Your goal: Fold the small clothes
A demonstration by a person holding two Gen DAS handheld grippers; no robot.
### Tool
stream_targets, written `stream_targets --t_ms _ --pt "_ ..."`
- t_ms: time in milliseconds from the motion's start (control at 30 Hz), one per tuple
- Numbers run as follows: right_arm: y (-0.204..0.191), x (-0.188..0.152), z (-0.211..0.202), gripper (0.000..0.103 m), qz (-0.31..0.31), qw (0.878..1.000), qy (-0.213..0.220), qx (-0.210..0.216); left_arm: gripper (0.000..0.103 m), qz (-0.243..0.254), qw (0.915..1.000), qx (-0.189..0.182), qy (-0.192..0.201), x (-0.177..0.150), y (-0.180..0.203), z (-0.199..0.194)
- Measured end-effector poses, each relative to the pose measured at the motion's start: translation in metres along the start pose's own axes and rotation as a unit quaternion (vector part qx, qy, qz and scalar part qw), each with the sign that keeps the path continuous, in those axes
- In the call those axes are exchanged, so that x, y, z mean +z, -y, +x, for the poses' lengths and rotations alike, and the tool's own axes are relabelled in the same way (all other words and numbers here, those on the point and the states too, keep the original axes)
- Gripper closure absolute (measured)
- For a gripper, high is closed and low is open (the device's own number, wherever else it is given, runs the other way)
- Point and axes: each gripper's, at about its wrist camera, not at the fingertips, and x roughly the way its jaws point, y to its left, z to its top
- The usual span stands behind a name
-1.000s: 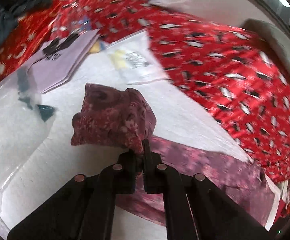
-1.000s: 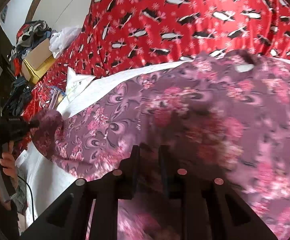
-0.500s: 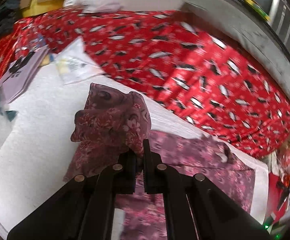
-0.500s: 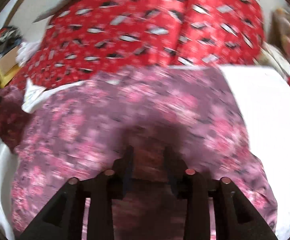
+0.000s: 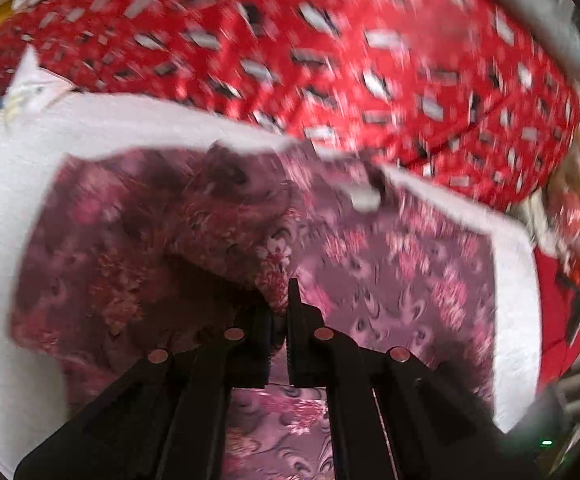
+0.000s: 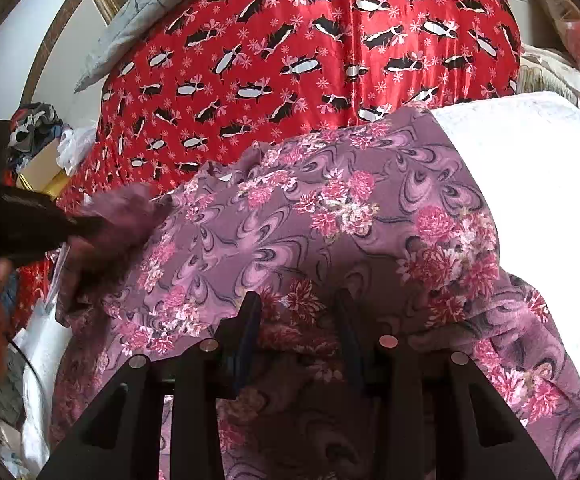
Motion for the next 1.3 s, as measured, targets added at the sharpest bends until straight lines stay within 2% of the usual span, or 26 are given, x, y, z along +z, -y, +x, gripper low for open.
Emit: stream_targets --t_ms 100,133,200,233,300,333,367,433,467,500,600,667,800,900,933,967,1000,1067,1133,1233,1300 --pt "0.001 -0.001 0.0 0.063 0.003 1.0 0.001 0.003 0.098 0.013 0.9992 0.015 -0.036 -0.009 0.009 0.027" --pt "0.001 -0.001 0.0 0.063 0.005 1.0 0.001 0.005 0.094 0.019 0.9989 0.019 -0.038 -0.012 0.01 0.031" --pt "0.002 -0.001 -0.001 0.063 0.008 1.0 0.001 0.009 0.092 0.036 0.9988 0.017 -0.029 -0.015 0.012 0.026" --pt "0.002 -0.001 -0.001 0.063 0.008 1.0 0.001 0.008 0.088 0.04 0.9986 0.009 -0.032 -0.016 0.01 0.021" --pt "0.001 0.0 0.0 0.063 0.005 1.0 -0.001 0.003 0.087 0.023 0.9991 -0.011 -0.032 -0.019 -0.003 0.002" --pt "0.0 0.001 0.0 0.063 0.003 1.0 -0.005 -0.001 0.083 0.007 0.9995 -0.026 -0.019 -0.022 -0.014 -0.012" --pt "-0.003 0.003 0.0 0.064 0.0 1.0 -0.011 -0.009 0.073 -0.008 0.9995 -0.032 -0.005 -0.026 -0.028 -0.025" --pt "-0.008 0.01 0.0 0.062 0.0 1.0 -0.021 -0.023 0.054 -0.05 0.9986 -0.004 0.016 -0.033 -0.059 -0.043" --pt "-0.014 0.014 -0.002 0.061 0.001 0.999 -0.024 -0.022 0.053 -0.08 0.9964 0.015 0.021 -0.038 -0.078 -0.048" --pt "-0.024 0.018 -0.003 0.061 -0.006 1.0 -0.02 -0.008 0.053 -0.102 0.9944 0.019 0.02 -0.041 -0.091 -0.048" --pt "-0.061 0.026 0.003 0.054 -0.056 0.998 -0.02 0.012 0.053 -0.167 0.9859 -0.008 -0.001 -0.05 -0.129 -0.038" --pt "-0.098 0.028 0.016 0.045 -0.101 0.994 -0.031 0.028 0.054 -0.174 0.9845 -0.014 -0.014 -0.052 -0.135 -0.03" --pt "-0.141 0.028 0.042 0.045 -0.132 0.99 -0.044 0.036 0.054 -0.184 0.9825 -0.028 -0.016 -0.055 -0.141 -0.028" --pt "-0.167 0.028 0.067 0.043 -0.163 0.985 -0.054 0.017 0.054 -0.179 0.9833 -0.03 -0.016 -0.057 -0.142 -0.03" --pt "-0.172 0.027 0.076 0.045 -0.173 0.983 -0.06 0.002 0.054 -0.18 0.983 -0.031 -0.016 -0.06 -0.142 -0.031" --pt "-0.175 0.027 0.084 0.058 -0.18 0.981 -0.064 -0.019 0.054 -0.18 0.983 -0.033 -0.019 -0.058 -0.145 -0.032" --pt "-0.172 0.029 0.087 0.096 -0.172 0.983 -0.065 -0.024 0.054 -0.177 0.9832 -0.038 -0.02 -0.057 -0.144 -0.031" --pt "-0.153 0.039 0.08 0.098 -0.103 0.992 -0.064 0.02 0.054 -0.167 0.9848 -0.045 -0.02 -0.054 -0.139 -0.029" --pt "-0.128 0.046 0.059 0.098 -0.039 0.998 -0.032 0.043 0.053 -0.153 0.9869 -0.047 -0.02 -0.055 -0.132 -0.03" --pt "-0.078 0.05 0.03 0.099 0.048 0.998 -0.008 0.046 0.053 -0.137 0.9895 -0.038 -0.026 -0.058 -0.122 -0.026" --pt "-0.038 0.043 0.019 0.098 0.093 0.995 -0.016 0.03 0.053 -0.134 0.9899 -0.033 -0.033 -0.062 -0.12 -0.022"
